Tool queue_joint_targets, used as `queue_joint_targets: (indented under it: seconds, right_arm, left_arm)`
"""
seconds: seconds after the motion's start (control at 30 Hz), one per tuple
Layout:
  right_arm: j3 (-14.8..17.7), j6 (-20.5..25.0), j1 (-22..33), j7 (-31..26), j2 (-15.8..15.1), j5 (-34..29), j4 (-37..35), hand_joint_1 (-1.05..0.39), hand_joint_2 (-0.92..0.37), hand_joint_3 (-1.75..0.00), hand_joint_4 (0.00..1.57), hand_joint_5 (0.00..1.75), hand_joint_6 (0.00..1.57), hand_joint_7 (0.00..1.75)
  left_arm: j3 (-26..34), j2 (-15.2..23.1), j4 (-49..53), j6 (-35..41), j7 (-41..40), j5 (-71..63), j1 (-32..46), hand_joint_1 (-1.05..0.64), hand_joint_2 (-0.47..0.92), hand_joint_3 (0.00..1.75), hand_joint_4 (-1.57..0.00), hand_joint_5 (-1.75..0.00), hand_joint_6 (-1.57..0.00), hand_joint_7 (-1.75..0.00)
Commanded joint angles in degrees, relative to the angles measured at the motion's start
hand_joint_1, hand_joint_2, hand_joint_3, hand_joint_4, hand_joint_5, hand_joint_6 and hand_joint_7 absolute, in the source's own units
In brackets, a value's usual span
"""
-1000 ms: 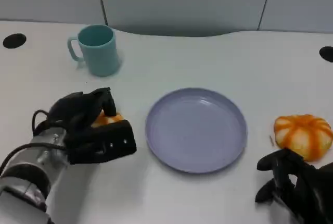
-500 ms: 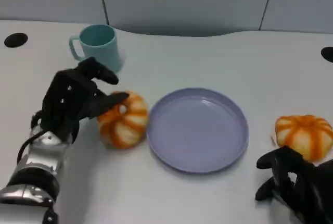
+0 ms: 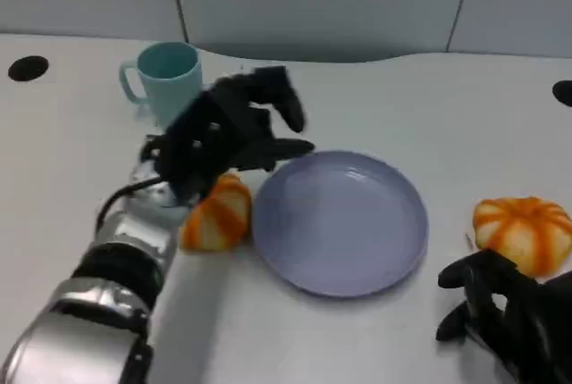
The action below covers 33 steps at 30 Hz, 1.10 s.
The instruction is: Grasp the bread from the table and place it into the plate.
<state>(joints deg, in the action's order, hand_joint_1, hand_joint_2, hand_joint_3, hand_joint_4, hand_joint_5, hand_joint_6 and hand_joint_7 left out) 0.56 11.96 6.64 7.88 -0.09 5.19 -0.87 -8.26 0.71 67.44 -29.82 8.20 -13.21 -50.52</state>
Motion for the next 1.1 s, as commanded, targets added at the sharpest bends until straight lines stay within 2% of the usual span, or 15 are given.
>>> queue_joint_targets:
  seconds: [0.03, 0.3, 0.57, 0.7, 0.73, 0.8, 0.83, 0.87, 0.9, 0.93, 0.97, 1.0, 1.03, 1.07, 1.1]
  right_arm:
    - [0.1, 0.3, 0.5, -0.4, 0.2, 0.5, 0.1, -0.3, -0.92, -0.59, 0.48, 1.75, 0.38, 1.63]
    - [0.0, -0.4, 0.2, -0.2, 0.1, 0.1, -0.5, -0.31, -0.92, -0.61, 0.49, 1.75, 0.38, 1.65]
    - [0.8, -1.3, -0.5, 0.8, -0.5, 0.6, -1.9, -0.32, -0.92, -0.6, 0.52, 1.75, 0.39, 1.65]
    - [1.1, -1.9, -0.7, 1.0, -0.6, 0.7, -2.4, -0.32, -0.92, -0.59, 0.54, 1.75, 0.4, 1.66]
    - [1.0, -1.8, -0.7, 1.0, -0.7, 0.6, -2.4, -0.32, -0.92, -0.59, 0.55, 1.75, 0.4, 1.66]
    - [1.0, -1.7, -0.7, 0.9, -0.8, 0.5, -2.4, -0.32, -0.92, -0.59, 0.55, 1.75, 0.4, 1.66]
    - [1.0, -1.1, -0.7, 0.5, -0.7, 0.4, -2.0, -0.32, -0.92, -0.6, 0.55, 1.75, 0.4, 1.66]
    - [1.0, -0.5, -0.6, 0.2, -0.6, 0.3, -1.7, -0.32, -0.92, -0.59, 0.55, 1.75, 0.4, 1.66]
    - [1.0, -0.2, -0.6, 0.0, -0.5, 0.3, -1.5, -0.32, -0.92, -0.59, 0.54, 1.75, 0.39, 1.66]
    - [0.9, -0.1, -0.5, 0.0, -0.5, 0.3, -1.3, -0.32, -0.92, -0.59, 0.54, 1.75, 0.39, 1.66]
    - [0.9, -0.1, -0.5, 0.0, -0.5, 0.4, -1.2, -0.32, -0.92, -0.59, 0.54, 1.75, 0.39, 1.66]
    - [0.9, 0.0, -0.4, -0.1, -0.5, 0.4, -1.1, -0.32, -0.92, -0.59, 0.54, 1.75, 0.39, 1.66]
    - [0.9, -0.4, -0.3, 0.2, -0.6, 0.5, -1.3, -0.32, -0.92, -0.59, 0.54, 1.75, 0.39, 1.66]
    - [0.8, -0.7, -0.2, 0.3, -0.7, 0.5, -1.4, -0.32, -0.92, -0.59, 0.54, 1.75, 0.39, 1.67]
    - [0.8, -0.9, -0.2, 0.4, -0.8, 0.4, -1.5, -0.32, -0.92, -0.59, 0.54, 1.75, 0.39, 1.67]
  left_arm:
    - [-2.8, -1.9, 1.1, -0.9, -2.4, -3.2, -2.3, -0.13, 0.88, 0.03, -0.91, -1.75, -0.71, -1.75]
    - [-4.5, 0.8, 1.6, -4.6, -6.9, -6.1, -1.2, -0.1, 0.89, 0.05, -0.85, -1.75, -0.64, -1.75]
    - [-12.1, 9.4, -1.5, -7.9, -22.3, -19.0, -0.9, -0.14, 0.87, 0.04, -0.87, -1.75, -0.57, -1.75]
    - [-15.4, 12.5, -4.7, -7.6, -28.0, -24.5, -0.5, -0.22, 0.84, 0.01, -0.8, -1.75, -0.55, -1.75]
    - [-16.4, 13.6, -5.8, -6.6, -28.1, -26.0, -0.5, -0.23, 0.83, 0.01, -0.79, -1.75, -0.55, -1.75]
    - [-17.5, 14.8, -7.3, -5.3, -28.2, -27.6, -0.4, -0.31, 0.84, 0.01, -0.66, -1.75, -0.49, -1.69]
    - [-18.5, 16.1, -8.8, -3.7, -25.5, -28.6, -0.6, -0.32, 0.84, 0.01, -0.64, -1.75, -0.48, -1.68]
    - [-19.2, 17.3, -10.0, -2.2, -22.3, -29.3, -0.8, -0.41, 0.86, 0.01, -0.5, -1.59, -0.45, -1.38]
    - [-20.0, 18.4, -11.3, -1.0, -19.3, -30.0, -1.0, -0.47, 0.88, 0.01, -0.43, -1.44, -0.46, -1.15]
    - [-20.7, 19.5, -12.7, 0.3, -16.3, -30.5, -1.0, -0.51, 0.88, 0.0, -0.41, -1.27, -0.51, -0.88]
    - [-20.9, 20.0, -13.8, 1.2, -14.4, -30.7, -0.9, -0.57, 0.89, 0.0, -0.39, -1.01, -0.57, -0.53]
    - [-21.0, 20.3, -14.8, 1.9, -13.2, -30.8, -0.7, -0.59, 0.89, 0.0, -0.39, -0.89, -0.62, -0.35]
    - [-21.2, 20.7, -15.7, 2.9, -11.0, -30.8, -0.5, -0.6, 0.9, 0.0, -0.4, -0.83, -0.65, -0.26]
    - [-21.7, 21.1, -16.0, 3.9, -8.1, -30.9, -0.6, -0.66, 0.9, 0.0, -0.31, -0.6, -0.55, -0.12]
    - [-22.1, 21.5, -16.3, 4.6, -5.9, -30.9, -0.6, -0.71, 0.91, 0.0, -0.23, -0.45, -0.45, -0.06]
